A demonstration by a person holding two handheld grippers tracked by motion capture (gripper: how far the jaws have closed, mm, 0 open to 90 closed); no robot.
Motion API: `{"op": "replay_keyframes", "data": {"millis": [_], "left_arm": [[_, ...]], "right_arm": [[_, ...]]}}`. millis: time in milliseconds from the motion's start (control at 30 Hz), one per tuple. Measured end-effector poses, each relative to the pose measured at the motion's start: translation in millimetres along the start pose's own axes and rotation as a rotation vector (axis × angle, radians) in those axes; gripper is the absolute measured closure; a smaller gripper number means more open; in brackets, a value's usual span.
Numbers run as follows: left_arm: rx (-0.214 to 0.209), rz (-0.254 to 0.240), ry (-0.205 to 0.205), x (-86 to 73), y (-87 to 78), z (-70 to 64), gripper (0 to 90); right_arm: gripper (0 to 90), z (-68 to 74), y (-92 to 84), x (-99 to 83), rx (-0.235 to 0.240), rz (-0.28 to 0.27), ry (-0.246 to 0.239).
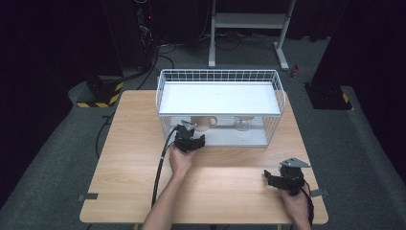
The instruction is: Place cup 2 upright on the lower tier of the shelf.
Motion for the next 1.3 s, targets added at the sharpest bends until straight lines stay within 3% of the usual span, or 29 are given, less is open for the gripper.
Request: {"op": "replay_keyframes", "data": {"millis": [567, 933, 1300], "left_arm": [[-0.029, -0.052, 0.003, 4.0, -34.9, 5.6, 27.7], [-0.045, -0.088, -0.036, 3.1, -52.8, 13.5, 26.1], [-0.057, -0.082, -0.044, 0.6, -66.1, 19.2, 23.0]], "right_arm": [[20.3, 0.0, 0.0, 0.0, 0.0, 0.0, 0.0], [20.3, -0.1, 0.1, 0.0, 0.0, 0.0, 0.0], [20.3, -0.1, 0.1, 0.1, 0.0, 0.0, 0.0]]}}
Point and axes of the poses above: each handheld gripper's, and its own axes: y roughly forward along the jaws, x roughly out of its top, z roughly to its left, the point moved 9 cm from there along y, roughly forward along the jaws, and after that the axes turned 6 degrees about -z, right-handed, at the moved point
